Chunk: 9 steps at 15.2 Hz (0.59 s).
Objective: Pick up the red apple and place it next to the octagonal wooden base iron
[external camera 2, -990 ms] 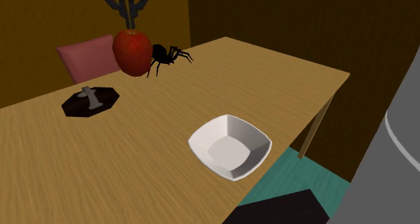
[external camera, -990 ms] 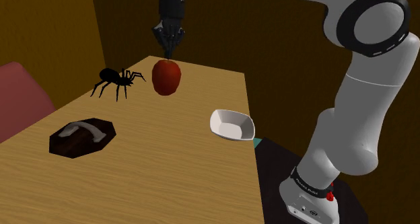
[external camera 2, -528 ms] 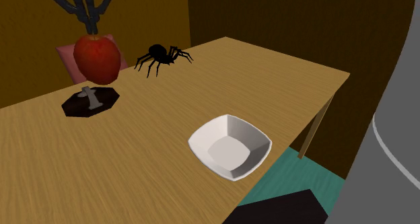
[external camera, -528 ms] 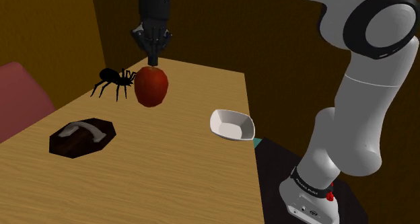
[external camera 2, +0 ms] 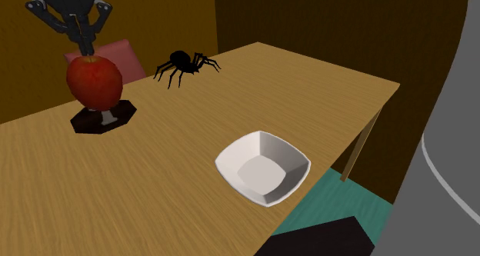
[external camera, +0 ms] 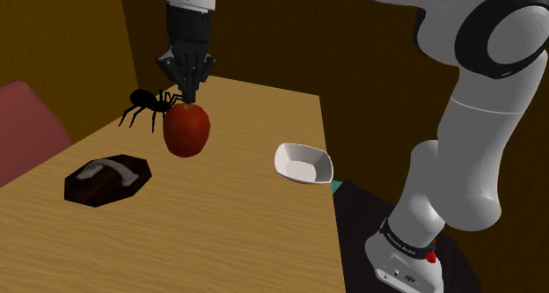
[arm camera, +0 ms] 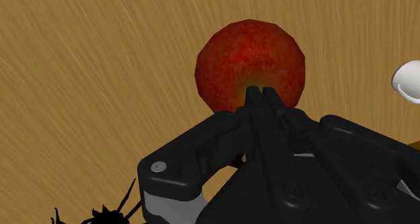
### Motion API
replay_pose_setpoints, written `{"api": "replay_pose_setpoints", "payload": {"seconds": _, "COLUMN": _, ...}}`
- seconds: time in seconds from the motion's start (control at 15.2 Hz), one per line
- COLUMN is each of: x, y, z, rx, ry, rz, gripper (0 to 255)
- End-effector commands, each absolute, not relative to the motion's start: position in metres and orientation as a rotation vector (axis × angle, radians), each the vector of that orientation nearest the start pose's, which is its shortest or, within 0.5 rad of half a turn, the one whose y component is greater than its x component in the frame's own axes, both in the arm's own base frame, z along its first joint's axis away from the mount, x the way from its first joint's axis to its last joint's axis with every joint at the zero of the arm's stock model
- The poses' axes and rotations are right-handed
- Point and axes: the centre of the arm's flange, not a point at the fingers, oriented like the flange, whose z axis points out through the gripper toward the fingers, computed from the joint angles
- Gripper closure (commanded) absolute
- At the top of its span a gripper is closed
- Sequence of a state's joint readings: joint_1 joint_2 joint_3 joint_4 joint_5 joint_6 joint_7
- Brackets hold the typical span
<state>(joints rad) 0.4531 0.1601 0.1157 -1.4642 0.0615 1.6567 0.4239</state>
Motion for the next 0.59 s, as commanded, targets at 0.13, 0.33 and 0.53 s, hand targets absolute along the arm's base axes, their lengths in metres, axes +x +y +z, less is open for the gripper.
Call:
{"api": "replay_pose_setpoints", "payload": {"seconds": 0.13, "x": 0.513, "y": 0.329, "z": 0.570, "rx": -3.048, "ry": -0.212, "rz": 0.012, "gripper": 255}}
{"api": "replay_pose_setpoints", "payload": {"seconds": 0.33, "x": 0.513, "y": 0.329, "z": 0.554, "rx": -3.048, "ry": -0.212, "rz": 0.012, "gripper": 255}}
{"api": "replay_pose_setpoints", "payload": {"seconds": 0.53, "x": 0.513, "y": 0.329, "z": 0.538, "rx": -3.048, "ry": -0.212, "rz": 0.012, "gripper": 255}}
